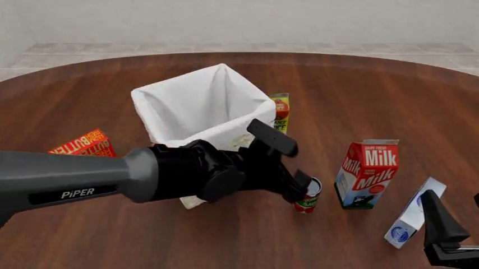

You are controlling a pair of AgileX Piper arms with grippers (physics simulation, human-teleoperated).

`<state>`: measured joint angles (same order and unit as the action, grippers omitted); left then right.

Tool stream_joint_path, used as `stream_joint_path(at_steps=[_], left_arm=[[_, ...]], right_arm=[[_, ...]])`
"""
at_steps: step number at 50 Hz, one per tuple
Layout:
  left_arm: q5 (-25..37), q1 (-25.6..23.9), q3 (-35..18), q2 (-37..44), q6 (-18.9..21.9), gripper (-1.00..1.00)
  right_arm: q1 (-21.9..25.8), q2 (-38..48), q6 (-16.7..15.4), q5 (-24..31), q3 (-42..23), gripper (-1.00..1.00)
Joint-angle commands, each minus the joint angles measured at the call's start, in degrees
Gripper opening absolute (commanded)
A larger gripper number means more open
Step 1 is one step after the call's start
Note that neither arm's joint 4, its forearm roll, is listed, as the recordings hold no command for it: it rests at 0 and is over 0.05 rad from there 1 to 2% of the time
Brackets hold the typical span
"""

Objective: Pick up the tomato sauce, and put it in the basket.

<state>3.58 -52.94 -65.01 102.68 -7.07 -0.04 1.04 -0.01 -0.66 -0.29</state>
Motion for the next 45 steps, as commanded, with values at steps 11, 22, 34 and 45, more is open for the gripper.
stream_joint_path(at_steps=[11, 22, 34, 45], left_arm=[[-2.45, -0.96, -1.46, 6.11, -1.56, 1.00], [-3.36, -1.05, -1.71, 8.38, -2.29, 1.00], [-4.12, -1.19, -2.29, 10.13, -2.76, 1.00], [-4.41, -1.64, -3.10, 11.91, -3.07, 1.00]], right_arm=[[0.01, 0.00, 0.00, 0.00, 0.00, 1.00], [0.00, 0.00, 0.00, 0.00, 0.00, 1.00], [0.00, 0.01, -0.01, 0.00, 0.00, 1.00], [0.00, 0.06, 0.03, -0.03, 0.00, 1.00]])
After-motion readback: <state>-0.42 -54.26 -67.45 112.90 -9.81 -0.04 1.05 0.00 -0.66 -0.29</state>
